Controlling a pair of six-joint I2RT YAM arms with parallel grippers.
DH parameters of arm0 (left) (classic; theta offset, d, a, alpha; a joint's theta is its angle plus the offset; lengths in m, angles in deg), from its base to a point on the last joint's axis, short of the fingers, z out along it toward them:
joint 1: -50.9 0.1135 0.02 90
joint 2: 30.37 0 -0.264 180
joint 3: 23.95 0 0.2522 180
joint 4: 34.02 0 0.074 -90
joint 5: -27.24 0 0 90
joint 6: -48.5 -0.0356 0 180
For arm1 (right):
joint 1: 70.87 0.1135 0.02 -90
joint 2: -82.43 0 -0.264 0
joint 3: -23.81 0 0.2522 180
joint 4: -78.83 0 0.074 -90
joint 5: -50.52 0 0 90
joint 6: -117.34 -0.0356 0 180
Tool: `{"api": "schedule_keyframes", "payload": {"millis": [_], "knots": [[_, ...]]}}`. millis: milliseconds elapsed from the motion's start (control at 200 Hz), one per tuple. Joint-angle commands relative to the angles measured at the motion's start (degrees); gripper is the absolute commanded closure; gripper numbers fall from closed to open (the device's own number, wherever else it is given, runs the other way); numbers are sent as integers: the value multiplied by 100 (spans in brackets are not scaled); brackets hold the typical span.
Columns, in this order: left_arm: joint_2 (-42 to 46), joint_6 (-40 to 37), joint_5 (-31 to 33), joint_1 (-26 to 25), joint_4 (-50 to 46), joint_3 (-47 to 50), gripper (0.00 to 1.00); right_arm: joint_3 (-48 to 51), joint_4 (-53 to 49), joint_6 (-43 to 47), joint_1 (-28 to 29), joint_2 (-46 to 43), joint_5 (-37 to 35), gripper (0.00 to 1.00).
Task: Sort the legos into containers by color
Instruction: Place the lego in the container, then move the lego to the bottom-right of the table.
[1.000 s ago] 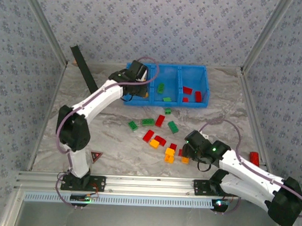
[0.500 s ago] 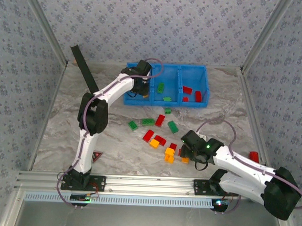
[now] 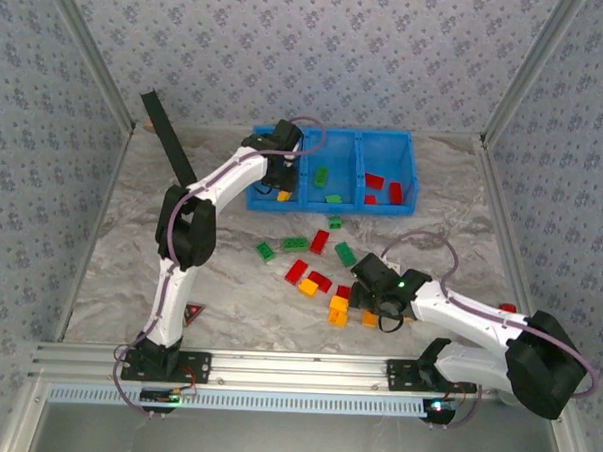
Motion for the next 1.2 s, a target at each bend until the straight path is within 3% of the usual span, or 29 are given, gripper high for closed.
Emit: {"api": "schedule_keyframes", "payload": {"millis": [0,315,730,1009,1194], "knots": [[-56,-81,-75,57,-151,-192,54,-51,-111,35,11,-112,-30,25],[161,-91,-145,60,-85,-174,50,23,-70,-1,-30,-524,109,26],[688,-182,-159,61,-116,110,49,4,949,116,-100,580,311,24],[822,-231,-136,60,-126,236,49,-68,1112,174,-89,1256,353,24],[897,-257,-129,60,-107,292,48,-57,966,136,-158,1601,150,31]]}}
